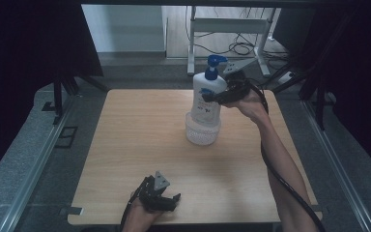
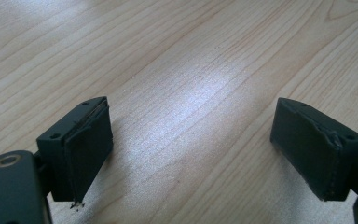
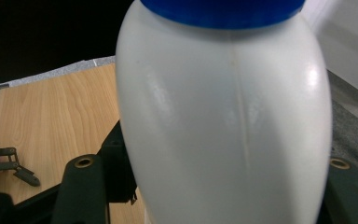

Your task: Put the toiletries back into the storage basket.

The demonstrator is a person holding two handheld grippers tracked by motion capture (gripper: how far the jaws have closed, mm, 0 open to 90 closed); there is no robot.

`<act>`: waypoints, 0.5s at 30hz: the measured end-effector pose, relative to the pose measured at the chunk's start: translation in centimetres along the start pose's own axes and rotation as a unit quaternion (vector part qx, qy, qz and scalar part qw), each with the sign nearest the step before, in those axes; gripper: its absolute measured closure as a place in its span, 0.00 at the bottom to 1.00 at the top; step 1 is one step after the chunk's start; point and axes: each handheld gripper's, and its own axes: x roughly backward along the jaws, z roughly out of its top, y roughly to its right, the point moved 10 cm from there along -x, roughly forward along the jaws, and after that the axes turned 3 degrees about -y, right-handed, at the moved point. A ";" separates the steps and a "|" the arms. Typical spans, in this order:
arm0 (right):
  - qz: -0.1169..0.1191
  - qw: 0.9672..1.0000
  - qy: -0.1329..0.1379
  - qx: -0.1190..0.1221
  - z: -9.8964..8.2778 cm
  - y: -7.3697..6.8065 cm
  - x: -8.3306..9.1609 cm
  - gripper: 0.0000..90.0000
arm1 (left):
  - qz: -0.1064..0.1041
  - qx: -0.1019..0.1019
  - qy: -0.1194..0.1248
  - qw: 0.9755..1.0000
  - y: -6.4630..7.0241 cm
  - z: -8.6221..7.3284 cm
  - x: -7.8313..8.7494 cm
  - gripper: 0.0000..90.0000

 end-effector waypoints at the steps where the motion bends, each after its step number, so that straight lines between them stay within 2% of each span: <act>1: 0.000 1.000 0.000 0.000 -0.1 0.0 -0.1 0.42 | 0.000 0.000 0.000 1.000 0.0 0.0 0.0 0.14; 15: 0.005 1.000 -0.008 -0.002 -1.3 0.4 -1.9 0.42 | 0.001 -0.001 0.000 1.000 0.0 0.0 0.0 0.14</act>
